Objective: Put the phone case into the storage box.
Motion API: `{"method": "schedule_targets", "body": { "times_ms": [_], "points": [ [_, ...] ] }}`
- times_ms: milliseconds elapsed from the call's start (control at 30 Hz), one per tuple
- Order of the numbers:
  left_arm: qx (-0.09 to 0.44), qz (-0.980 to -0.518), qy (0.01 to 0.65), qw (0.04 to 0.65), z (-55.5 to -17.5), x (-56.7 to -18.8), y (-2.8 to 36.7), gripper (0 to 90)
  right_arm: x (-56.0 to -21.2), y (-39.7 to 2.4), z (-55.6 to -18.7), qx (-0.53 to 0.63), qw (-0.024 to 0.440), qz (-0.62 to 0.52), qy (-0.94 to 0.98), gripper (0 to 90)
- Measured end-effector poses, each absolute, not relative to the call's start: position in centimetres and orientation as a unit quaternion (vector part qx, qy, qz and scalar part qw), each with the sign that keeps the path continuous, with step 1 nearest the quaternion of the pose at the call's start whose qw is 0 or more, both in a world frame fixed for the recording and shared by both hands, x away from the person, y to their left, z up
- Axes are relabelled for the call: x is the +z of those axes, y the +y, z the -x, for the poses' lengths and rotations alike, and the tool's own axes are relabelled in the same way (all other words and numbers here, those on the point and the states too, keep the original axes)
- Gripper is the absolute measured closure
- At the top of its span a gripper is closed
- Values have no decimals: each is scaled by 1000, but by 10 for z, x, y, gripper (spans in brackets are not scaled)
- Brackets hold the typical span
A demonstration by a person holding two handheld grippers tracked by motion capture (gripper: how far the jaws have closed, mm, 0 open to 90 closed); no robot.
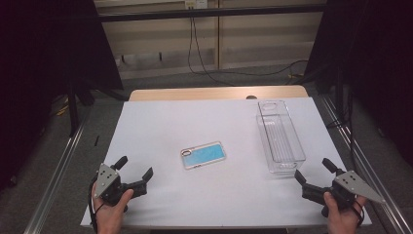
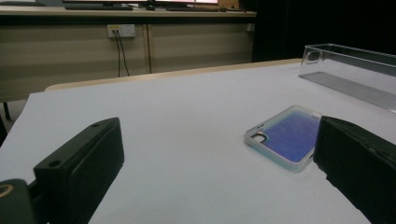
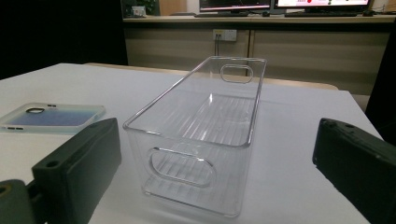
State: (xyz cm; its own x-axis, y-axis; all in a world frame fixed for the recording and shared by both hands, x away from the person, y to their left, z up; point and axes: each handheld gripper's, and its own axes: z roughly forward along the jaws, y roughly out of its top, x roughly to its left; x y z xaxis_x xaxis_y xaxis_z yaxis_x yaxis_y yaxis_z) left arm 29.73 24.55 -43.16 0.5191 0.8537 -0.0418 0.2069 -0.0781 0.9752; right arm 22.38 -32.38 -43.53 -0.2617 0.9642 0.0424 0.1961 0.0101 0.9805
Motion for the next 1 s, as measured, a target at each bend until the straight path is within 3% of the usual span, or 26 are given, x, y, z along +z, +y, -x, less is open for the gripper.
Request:
{"method": "schedule_targets", "body": {
  "times_ms": [433,1000],
  "points": [
    [285,-682,407,537,-291,-431,251,39,-435,-321,-227,524,363,-471,610,11],
    [218,-715,364,555,-300,-425,229,33,-436,-323,-226,523,360,-475,609,12]
  ]
}}
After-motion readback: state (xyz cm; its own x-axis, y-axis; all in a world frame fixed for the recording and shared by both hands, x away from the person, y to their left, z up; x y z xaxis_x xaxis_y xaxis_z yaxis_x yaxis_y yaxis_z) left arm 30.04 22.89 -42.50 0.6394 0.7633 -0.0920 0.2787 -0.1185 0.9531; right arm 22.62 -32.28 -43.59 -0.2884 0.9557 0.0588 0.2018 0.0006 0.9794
